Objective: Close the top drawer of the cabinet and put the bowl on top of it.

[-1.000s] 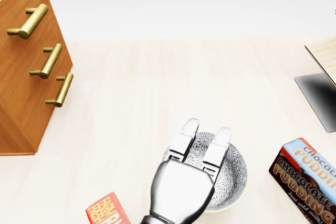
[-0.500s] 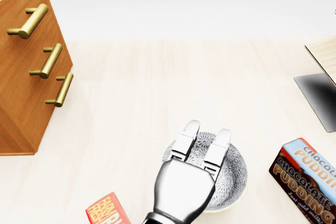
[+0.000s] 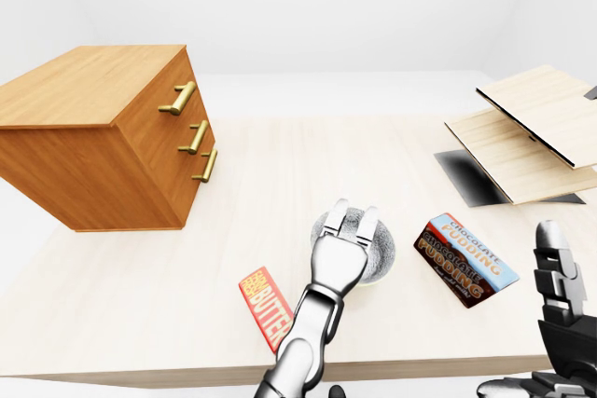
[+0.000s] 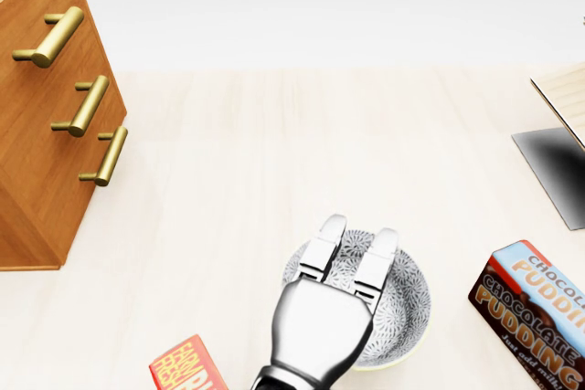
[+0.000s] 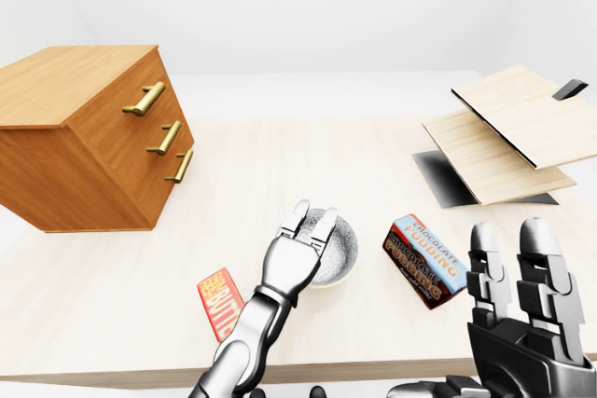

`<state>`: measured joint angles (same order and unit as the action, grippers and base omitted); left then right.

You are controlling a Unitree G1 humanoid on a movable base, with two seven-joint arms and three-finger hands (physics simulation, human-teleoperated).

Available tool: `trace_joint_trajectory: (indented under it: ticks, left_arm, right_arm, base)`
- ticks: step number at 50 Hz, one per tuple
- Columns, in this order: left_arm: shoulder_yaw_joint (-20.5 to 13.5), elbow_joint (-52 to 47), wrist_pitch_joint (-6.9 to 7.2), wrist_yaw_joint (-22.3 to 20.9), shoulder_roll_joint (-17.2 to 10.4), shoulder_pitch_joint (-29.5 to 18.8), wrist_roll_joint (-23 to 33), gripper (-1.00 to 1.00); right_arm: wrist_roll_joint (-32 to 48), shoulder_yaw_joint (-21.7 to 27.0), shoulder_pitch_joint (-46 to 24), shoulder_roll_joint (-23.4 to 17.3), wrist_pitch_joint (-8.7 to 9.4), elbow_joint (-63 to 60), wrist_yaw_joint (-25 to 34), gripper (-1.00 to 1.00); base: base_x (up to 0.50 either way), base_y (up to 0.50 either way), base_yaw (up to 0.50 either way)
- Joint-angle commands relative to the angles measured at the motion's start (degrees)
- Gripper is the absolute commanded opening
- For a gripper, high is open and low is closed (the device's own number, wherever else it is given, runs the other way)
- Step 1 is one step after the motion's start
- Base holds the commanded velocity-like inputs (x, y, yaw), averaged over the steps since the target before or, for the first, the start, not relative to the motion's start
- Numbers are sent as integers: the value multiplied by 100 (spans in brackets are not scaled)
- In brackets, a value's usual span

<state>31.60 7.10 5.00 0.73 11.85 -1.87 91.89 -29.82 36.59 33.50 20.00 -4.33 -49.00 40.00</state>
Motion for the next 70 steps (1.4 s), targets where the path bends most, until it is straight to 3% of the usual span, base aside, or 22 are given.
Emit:
trace_joint_trajectory:
  ticks: [1,8,9,10,11,12,42,55,70]
  left_arm:
    - [-62,199,0,77,44,-67,-27,100]
    - [2,104,0,57,24,10,10,100]
    - [18,109,0,39,12,18,34,81]
    - [22,94,0,42,9,22,31,-62]
    - [22,93,0,41,9,23,31,-62]
    - [23,107,0,64,-19,34,40,-100]
    - [-15,-148,0,-36,-52,22,21,-100]
    - [-96,-878,0,-391,-64,9,-77,-100]
    - [-98,-2125,0,-1190,-57,-18,-170,-100]
  right_arm:
    - [4,38,-15,0,-1,3,0,100]
    - [18,24,-27,0,-1,9,0,100]
    - [19,24,-24,0,-5,7,0,100]
    - [25,20,-24,0,-1,8,0,100]
    - [26,20,-24,0,-1,8,0,100]
    - [70,-3,-42,0,-9,17,0,100]
    - [166,-177,13,0,-67,40,0,100]
    - [176,-242,57,0,-67,42,0,100]
    - [213,-308,78,0,-67,11,0,100]
  base:
    - [0,0,0]
    - [0,0,0]
    - [0,0,0]
    - [0,0,0]
    - [0,0,0]
    - [0,0,0]
    - [0,0,0]
    - [0,0,0]
    - [0,0,0]
